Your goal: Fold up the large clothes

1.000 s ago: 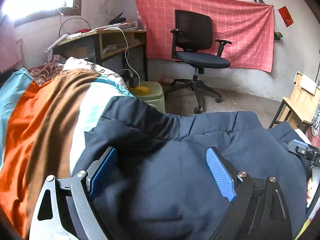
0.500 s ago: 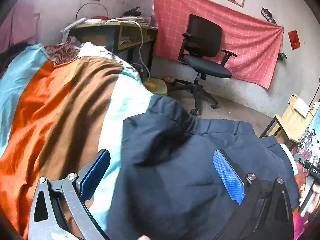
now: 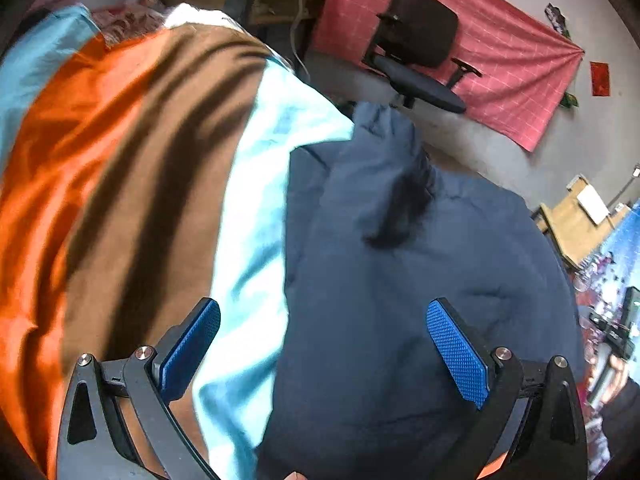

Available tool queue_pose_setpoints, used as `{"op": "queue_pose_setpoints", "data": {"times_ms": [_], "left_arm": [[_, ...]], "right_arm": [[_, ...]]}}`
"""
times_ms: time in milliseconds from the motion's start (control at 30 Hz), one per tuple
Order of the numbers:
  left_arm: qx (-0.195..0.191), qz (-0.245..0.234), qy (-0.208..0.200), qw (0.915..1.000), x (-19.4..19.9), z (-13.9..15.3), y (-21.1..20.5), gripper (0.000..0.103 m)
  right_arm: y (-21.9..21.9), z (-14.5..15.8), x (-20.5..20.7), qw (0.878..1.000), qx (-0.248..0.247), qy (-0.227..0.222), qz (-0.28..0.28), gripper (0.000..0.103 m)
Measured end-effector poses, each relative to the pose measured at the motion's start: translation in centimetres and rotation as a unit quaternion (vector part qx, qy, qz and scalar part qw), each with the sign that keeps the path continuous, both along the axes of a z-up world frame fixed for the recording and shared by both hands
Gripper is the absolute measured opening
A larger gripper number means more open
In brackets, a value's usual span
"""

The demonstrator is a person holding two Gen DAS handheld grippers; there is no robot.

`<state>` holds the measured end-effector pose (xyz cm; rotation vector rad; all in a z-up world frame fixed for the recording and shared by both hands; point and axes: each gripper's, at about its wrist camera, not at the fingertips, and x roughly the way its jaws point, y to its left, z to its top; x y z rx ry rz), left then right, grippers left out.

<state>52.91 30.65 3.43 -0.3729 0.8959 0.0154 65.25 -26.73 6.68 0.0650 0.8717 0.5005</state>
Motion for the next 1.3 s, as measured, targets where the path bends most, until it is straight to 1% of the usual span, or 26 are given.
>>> {"op": "queue_pose_setpoints", "data": {"times_ms": [67,100,133,200,300,367,433,500,533,600,700,767,800,867,967,1067,1167,1233,1300], "left_arm": [[-0.023,-0.025,0.021,0.9992,0.6,-0.8,-0.2,0.101],[-0.027,-0.037,0.032,0.9985,0.8,-1.2,-0.4,0.101],[-0.025,-0.046,0.038,0.9979,0.9,-1.4,-0.6,0.101],[-0.014,-0.060,0.038,0.9973,1.1,-1.6,-1.2,0.101],[0.003,-0.084,0.036,0.9958,1.2,-2.1,-2.0,0.101],[-0.002,-0.093,0.041,0.9948,1.5,-2.6,-2.0,0.102],[-0.016,-0.102,0.051,0.9933,1.7,-3.2,-1.7,0.102],[-0.022,-0.106,0.049,0.9929,1.9,-3.4,-1.2,0.102],[-0.024,-0.112,0.048,0.9922,1.9,-3.5,-1.1,0.102],[-0.016,-0.126,0.041,0.9910,1.8,-3.5,-1.1,0.102],[-0.017,-0.142,0.035,0.9892,2.3,-3.8,-0.7,0.102],[-0.039,-0.145,0.036,0.9880,2.9,-4.2,0.0,0.102],[-0.055,-0.146,0.038,0.9870,3.1,-4.5,0.4,0.102],[-0.097,-0.152,0.050,0.9823,3.5,-5.4,1.5,0.102],[-0.125,-0.162,0.053,0.9774,3.9,-5.8,2.8,0.102],[-0.131,-0.169,0.055,0.9753,3.8,-5.9,3.4,0.102],[-0.130,-0.175,0.068,0.9736,3.5,-6.0,3.5,0.102],[-0.130,-0.179,0.083,0.9716,3.5,-5.8,3.7,0.102],[-0.128,-0.177,0.085,0.9721,3.4,-5.5,4.1,0.102]], "right_arm": [[-0.6,-0.6,0.1,1.000,0.005,0.017,0.002,0.103],[-1.0,-0.9,0.2,1.000,0.010,0.026,0.002,0.103],[-1.1,-1.1,0.4,0.999,0.018,0.037,0.004,0.103],[-1.4,-2.1,1.0,0.997,0.035,0.073,0.016,0.103],[-1.4,-3.2,1.3,0.996,0.011,0.088,0.028,0.103],[-1.4,-4.0,1.7,0.994,0.008,0.098,0.037,0.103],[-1.9,-5.2,2.3,0.991,0.031,0.122,0.040,0.103],[-2.4,-6.5,3.0,0.986,0.059,0.149,0.044,0.103],[-2.5,-7.2,3.4,0.983,0.072,0.164,0.050,0.103],[-2.6,-8.2,3.9,0.977,0.092,0.183,0.061,0.103],[-2.6,-8.9,4.4,0.973,0.114,0.184,0.075,0.103],[-2.6,-9.3,4.9,0.969,0.130,0.191,0.083,0.103],[-2.6,-9.5,5.2,0.967,0.139,0.196,0.087,0.103],[-2.5,-9.8,5.8,0.962,0.154,0.204,0.094,0.103],[-2.2,-10.3,6.4,0.955,0.172,0.219,0.098,0.103],[-2.4,-10.6,6.3,0.950,0.187,0.229,0.104,0.103],[-2.7,-10.9,6.2,0.945,0.200,0.236,0.105,0.103],[-2.7,-10.9,6.0,0.945,0.205,0.235,0.100,0.103],[-2.8,-10.9,5.8,0.946,0.204,0.233,0.094,0.103]]}}
